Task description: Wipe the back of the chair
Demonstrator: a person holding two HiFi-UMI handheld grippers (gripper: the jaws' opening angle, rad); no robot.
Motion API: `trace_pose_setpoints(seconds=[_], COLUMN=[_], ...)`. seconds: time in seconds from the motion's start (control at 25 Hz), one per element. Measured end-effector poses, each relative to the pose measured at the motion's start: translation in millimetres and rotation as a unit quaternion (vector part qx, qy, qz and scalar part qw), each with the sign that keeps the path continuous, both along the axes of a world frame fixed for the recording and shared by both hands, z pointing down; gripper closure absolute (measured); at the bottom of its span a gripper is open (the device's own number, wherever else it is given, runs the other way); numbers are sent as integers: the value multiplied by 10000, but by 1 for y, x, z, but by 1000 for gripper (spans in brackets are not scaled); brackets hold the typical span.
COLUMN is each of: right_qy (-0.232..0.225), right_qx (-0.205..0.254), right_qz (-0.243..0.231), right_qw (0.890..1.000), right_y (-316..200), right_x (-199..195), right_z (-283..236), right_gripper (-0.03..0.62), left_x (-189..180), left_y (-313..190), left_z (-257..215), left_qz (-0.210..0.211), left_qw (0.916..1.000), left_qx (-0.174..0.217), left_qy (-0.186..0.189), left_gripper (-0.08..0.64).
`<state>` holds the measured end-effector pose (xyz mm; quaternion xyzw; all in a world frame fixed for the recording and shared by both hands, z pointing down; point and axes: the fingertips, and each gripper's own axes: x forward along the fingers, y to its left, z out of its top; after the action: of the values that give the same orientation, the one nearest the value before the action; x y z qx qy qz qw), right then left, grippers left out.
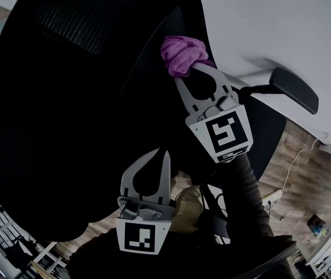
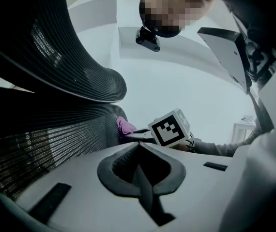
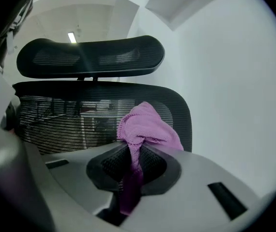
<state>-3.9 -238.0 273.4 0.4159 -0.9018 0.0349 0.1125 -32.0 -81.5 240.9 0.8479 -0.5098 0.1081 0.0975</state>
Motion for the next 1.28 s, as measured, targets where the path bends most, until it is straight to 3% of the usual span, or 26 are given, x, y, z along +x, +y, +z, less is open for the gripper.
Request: trace_pose_setpoints(seconds=[0.36,1.28], right_qy=[61,140], right_qx=[64,254], right_qz=[336,889], right_qw=[9994,9956], right_y=[-33,-84], right_x=[22,56], right_z=[1,-3], right_gripper=[546,546], left_x=[13,23], left_y=[-6,-6], left_z=[7,6], left_qz=[381,821], left_qw=[9993,9966], left_qx=[-38,-47], left_qy=[-30,-73], left_gripper=[551,551])
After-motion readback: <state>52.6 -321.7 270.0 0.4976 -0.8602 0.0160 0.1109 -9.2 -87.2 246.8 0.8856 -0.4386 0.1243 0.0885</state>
